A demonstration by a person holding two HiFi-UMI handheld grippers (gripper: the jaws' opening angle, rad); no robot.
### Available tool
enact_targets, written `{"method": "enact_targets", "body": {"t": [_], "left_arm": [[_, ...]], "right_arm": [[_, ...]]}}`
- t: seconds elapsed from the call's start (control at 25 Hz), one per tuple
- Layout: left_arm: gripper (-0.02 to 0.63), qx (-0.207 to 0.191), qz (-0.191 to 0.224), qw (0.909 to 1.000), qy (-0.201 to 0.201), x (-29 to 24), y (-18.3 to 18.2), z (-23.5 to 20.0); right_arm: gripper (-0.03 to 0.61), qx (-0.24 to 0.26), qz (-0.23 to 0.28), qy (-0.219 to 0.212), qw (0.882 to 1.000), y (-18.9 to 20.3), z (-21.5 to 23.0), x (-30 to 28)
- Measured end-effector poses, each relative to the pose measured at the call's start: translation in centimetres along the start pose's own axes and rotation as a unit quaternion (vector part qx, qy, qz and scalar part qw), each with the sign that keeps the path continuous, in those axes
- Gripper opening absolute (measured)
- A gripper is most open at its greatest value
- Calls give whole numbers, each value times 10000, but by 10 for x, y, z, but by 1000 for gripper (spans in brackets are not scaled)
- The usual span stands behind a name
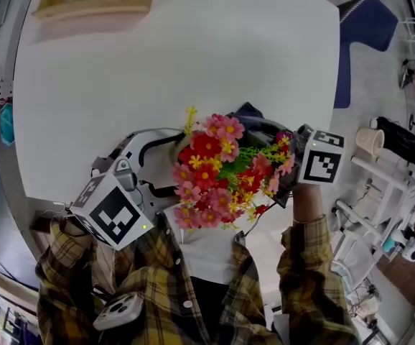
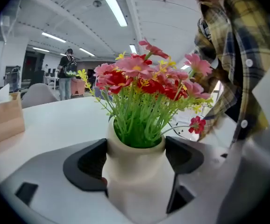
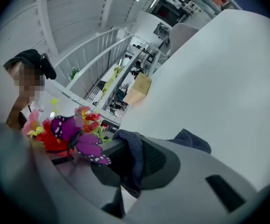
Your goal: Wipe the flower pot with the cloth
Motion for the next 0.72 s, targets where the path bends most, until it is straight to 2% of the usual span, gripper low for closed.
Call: {"method": "enact_targets", "body": {"t": [0.2,0.32,0.44,0.6,0.72], "left_arm": [[383,-518,-141,9951,829,4,1,-2],[383,-780,-186,9878,1337,-3,-3,1],[386,-1004,-323,9791,1741,-5,-7,-14],[393,-1176,-491,9699,2077,-3,-12,-25],[393,-1156,-524,9692,2110,-1,-6,-26]], "right_arm": [[17,420,-776,-432,9952,-9,-4,-18],[17,551,-1312,-709,9873,-8,-5,-19],[17,654,-1767,-936,9776,-19,0,-31],[17,697,-2129,-954,9699,-27,-8,-50],[17,747,-2206,-913,9682,-24,-8,-58]]}}
Point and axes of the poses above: the fingertips, and each gripper's own axes: x backward along the fingers, z to its right, y out of its underside, the point moved 8 cm from there along x, backward along the fingers, and after that the axes turned 10 degrees about -y, right-handed, at the moved point
